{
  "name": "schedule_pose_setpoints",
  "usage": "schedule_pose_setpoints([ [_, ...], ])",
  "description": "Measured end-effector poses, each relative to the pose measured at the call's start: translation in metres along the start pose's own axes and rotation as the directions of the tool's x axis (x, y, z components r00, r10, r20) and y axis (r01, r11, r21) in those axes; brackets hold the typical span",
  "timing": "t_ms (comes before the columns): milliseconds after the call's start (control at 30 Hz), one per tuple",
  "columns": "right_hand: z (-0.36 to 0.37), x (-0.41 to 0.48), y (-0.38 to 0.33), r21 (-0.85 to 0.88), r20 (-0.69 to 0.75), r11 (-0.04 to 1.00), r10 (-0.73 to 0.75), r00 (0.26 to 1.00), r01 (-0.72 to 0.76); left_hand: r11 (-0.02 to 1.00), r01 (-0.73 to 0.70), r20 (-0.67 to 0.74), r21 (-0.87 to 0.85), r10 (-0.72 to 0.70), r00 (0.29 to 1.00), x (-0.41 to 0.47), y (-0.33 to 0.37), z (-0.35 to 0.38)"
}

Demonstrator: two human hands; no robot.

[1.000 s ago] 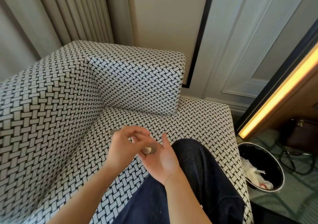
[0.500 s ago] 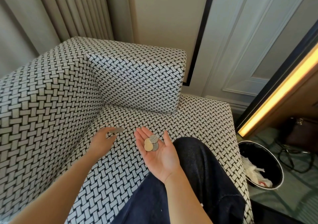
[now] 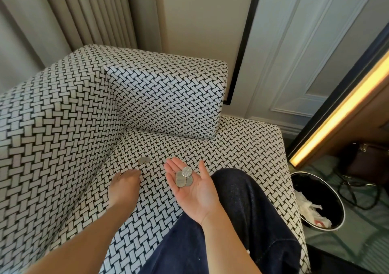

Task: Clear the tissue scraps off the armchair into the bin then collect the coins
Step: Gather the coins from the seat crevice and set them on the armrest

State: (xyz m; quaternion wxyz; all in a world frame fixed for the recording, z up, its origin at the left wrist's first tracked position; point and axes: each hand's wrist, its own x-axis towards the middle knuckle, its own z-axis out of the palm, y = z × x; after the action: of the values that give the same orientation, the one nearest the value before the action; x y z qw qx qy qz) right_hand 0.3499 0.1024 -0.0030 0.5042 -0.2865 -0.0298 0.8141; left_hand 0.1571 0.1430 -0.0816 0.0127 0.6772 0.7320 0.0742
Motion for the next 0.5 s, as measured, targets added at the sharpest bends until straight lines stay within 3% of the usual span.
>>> schedule_pose_setpoints([
  [167, -0.001, -0.001, 0.001, 0.009, 0.008, 1.000, 0.004, 1.000, -0.004, 0.971, -0.175, -0.063, 0.162, 0.187, 0.980, -0.008, -0.016, 0.007],
  [267, -0.001, -0.002, 0.000, 0.003, 0.003, 1.000, 0.012, 1.000, -0.012, 0.979, -0.156, -0.066, 0.134, 0.166, 0.984, -0.004, -0.015, -0.001],
  [367, -0.002, -0.002, 0.001, 0.002, 0.003, 1.000, 0.009, 1.000, -0.009, 0.994, 0.022, -0.083, -0.104, -0.031, 0.996, -0.003, -0.004, -0.013],
  [500, -0.001, -0.001, 0.001, 0.009, -0.009, 1.000, -0.004, 1.000, 0.004, 0.883, 0.165, -0.027, -0.439, -0.196, 0.980, -0.007, 0.011, -0.034],
])
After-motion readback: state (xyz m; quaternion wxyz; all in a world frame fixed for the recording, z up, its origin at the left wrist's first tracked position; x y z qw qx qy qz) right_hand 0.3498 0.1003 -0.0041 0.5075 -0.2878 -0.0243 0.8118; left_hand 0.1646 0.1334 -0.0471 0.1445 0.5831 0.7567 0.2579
